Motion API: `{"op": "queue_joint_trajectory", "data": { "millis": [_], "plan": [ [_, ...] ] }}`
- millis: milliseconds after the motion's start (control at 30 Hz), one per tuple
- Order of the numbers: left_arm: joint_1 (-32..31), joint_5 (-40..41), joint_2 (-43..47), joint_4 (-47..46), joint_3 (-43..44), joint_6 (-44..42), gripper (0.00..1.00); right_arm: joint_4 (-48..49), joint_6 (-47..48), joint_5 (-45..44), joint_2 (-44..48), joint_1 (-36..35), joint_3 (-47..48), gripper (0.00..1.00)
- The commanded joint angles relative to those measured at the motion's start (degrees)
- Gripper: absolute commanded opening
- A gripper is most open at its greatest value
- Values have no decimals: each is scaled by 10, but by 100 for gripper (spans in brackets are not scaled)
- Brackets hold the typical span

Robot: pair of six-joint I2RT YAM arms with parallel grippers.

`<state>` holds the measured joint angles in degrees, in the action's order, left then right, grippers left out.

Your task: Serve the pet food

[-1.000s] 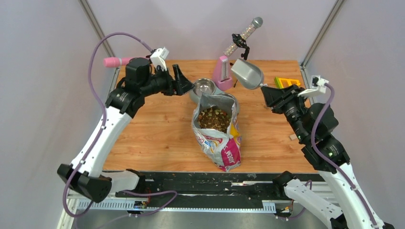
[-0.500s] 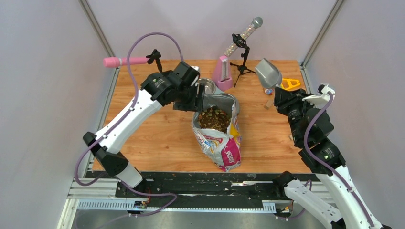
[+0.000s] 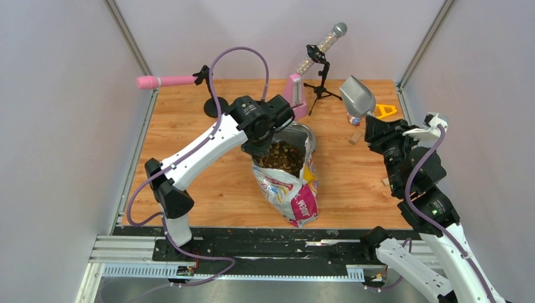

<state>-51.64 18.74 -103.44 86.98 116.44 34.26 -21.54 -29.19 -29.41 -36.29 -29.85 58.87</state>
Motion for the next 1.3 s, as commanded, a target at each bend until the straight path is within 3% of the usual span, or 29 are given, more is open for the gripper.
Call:
{"op": "queue_joint_trajectory", "data": {
  "millis": [0,133,233,400,700,1033,1267],
  "plan": [
    [1,160,27,73,56,-5,0,46,15,19,-3,2,3,0],
    [14,303,84,63,50,-26,0,48,15,35,-8,1,2,0],
    [61,327,134,9,21,-76,0,48,15,46,-13,1,2,0],
    [149,308,178,-114,-2,-154,0,56,7,129,-25,1,2,0],
    [155,214,136,-175,123,-260,0,56,-9,252,-69,1,20,0],
    [152,73,61,-218,119,-241,0,55,-39,419,-108,1,51,0],
    [127,63,24,-244,108,-228,0,-5,-71,509,-123,1,93,0]
  ]
}}
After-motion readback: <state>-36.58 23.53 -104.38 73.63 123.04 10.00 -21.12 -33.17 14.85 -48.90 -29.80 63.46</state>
